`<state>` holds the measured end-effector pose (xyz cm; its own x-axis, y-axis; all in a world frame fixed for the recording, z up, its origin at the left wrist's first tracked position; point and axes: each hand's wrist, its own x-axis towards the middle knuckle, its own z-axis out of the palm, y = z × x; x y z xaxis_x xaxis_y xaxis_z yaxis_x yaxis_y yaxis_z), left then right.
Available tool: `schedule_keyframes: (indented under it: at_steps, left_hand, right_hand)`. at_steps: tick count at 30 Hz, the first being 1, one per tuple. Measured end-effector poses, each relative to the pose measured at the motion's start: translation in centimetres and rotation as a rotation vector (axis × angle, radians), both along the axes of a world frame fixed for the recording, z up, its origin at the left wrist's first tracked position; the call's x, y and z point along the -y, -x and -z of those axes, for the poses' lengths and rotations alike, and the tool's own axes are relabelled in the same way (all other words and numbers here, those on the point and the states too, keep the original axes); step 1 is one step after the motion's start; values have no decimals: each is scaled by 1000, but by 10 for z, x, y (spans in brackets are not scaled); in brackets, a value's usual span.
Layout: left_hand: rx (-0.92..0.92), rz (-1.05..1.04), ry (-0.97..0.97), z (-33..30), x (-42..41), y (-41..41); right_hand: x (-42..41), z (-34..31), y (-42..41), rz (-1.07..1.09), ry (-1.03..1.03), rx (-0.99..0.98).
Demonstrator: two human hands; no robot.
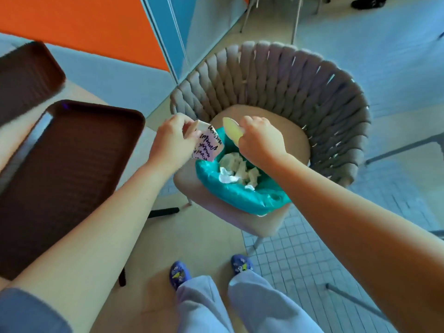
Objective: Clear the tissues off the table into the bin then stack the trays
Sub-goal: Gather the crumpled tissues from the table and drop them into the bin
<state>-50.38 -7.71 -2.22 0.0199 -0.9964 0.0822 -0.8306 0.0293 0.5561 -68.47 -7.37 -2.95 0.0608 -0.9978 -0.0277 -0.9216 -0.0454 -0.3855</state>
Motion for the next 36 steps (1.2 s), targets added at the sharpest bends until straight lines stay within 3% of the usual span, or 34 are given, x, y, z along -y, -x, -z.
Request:
schedule_keyframes:
  at_steps: [7,11,18,26,36]
  left_hand:
    - [-5,44,-51,47,6,46]
    - [1,121,-164,68,1,57]
    - [58,133,-160,60,-10,40]
    - [65,35,-43,16,-37,-30]
    - [145,-239,109,-40,-142,-198]
  right_hand:
    - [-24,59,42,17,-163,-79]
    - [-24,67,50,13,-148,-99]
    - [-13,53,32,-46,-77,-81]
    - [-8,7,-60,-251,-27,-37]
    - [-57,-52,-252,-580,66,96]
